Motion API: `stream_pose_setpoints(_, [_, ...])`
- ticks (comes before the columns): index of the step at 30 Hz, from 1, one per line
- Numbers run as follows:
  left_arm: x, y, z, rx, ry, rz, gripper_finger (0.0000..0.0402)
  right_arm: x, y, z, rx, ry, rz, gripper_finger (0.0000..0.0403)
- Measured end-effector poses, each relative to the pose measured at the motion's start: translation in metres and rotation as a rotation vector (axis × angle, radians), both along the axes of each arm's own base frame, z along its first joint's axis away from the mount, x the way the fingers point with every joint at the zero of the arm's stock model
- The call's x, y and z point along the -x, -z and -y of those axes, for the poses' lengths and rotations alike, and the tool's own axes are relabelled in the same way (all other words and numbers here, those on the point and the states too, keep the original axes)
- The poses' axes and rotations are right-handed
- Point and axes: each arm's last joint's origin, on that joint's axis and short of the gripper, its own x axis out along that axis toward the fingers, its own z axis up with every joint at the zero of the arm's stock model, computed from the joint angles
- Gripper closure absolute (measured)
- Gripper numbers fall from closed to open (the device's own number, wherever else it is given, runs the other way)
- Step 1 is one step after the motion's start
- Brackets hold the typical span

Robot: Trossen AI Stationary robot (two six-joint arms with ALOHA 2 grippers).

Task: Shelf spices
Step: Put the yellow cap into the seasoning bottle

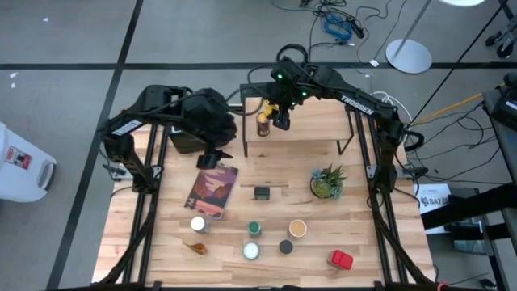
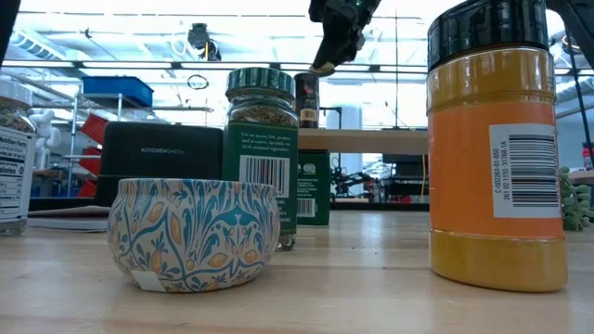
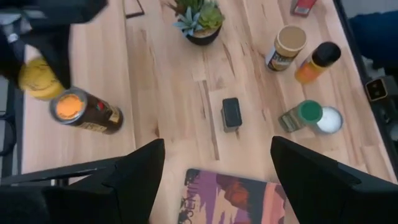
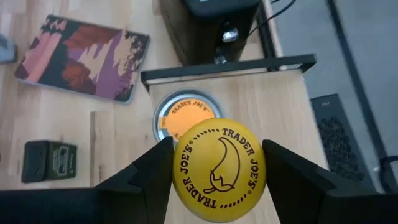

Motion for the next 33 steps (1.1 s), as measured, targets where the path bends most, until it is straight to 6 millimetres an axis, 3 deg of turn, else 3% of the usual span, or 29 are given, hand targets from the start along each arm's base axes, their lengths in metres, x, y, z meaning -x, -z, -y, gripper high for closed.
stream_pose_setpoints(8, [0.023,-0.015,0.007,-0.017,-0.022,0.058,0.0098,-0.01,0.007,0.004,-0.013,-0.02,0.011,0.0197])
stream_pose_setpoints(33, [0.021,-0.014,0.015,-0.023,-0.005,0.052,0.0098,-0.02,0.003,-0.009,0.0,-0.101,0.065,0.0197])
